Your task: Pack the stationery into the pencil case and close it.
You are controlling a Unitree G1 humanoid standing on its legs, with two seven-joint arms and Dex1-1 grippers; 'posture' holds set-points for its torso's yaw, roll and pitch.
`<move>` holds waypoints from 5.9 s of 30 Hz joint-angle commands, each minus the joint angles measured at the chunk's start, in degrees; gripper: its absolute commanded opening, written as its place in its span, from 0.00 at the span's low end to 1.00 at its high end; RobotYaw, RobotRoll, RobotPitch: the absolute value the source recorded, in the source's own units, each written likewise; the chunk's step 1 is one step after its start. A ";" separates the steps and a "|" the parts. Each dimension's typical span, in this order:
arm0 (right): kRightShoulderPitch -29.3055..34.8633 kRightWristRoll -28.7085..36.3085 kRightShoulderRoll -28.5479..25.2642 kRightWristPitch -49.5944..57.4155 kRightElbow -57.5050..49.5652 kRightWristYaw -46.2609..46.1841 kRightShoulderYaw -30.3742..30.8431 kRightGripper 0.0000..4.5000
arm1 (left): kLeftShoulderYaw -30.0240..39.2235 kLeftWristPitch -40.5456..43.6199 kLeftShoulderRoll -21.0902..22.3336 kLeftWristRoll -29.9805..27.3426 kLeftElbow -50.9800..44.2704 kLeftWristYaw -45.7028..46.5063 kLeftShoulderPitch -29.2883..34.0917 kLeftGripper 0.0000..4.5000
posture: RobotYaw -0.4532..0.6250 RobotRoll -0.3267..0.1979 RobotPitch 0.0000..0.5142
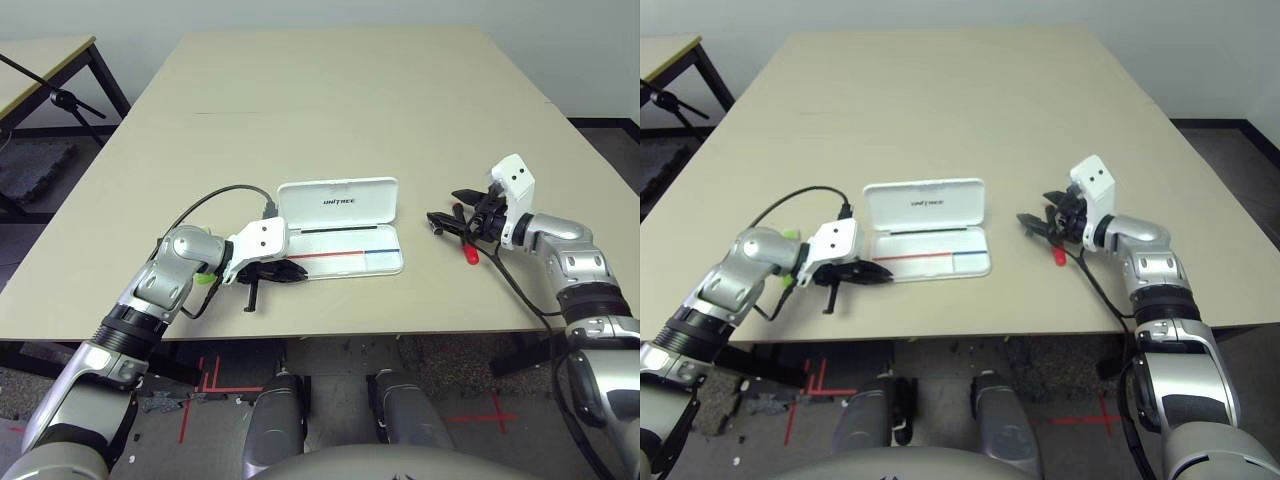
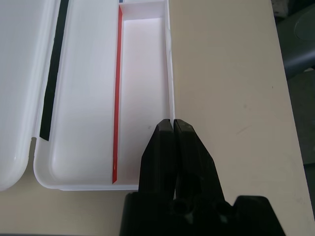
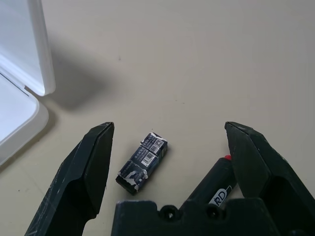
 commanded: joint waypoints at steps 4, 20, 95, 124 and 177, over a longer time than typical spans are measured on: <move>0.10 -0.58 -0.22 -0.87 0.24 -0.20 0.26 1.00 | -0.61 -2.47 0.02 1.36 1.69 -0.89 -0.19 0.01 | 0.36 0.62 0.14; -0.20 -1.09 -0.13 -1.34 1.01 0.26 0.63 1.00 | 4.97 1.10 2.99 -3.25 -9.04 1.19 3.33 0.99 | 0.36 0.62 0.14; 1.54 1.92 -7.20 59.08 -21.83 -24.30 -1.21 0.30 | 4.90 8.46 3.73 -6.72 -17.76 4.11 2.95 1.00 | 0.36 0.62 0.18; -0.61 -4.85 -23.51 18.55 -27.71 12.91 17.04 0.11 | 6.29 8.99 6.22 -6.59 -18.73 4.11 4.42 1.00 | 0.39 0.62 0.19; -13.71 -12.62 7.42 2.82 -22.71 15.89 28.58 0.11 | 7.64 8.82 8.05 -6.67 -18.28 4.22 4.17 1.00 | 0.42 0.62 0.12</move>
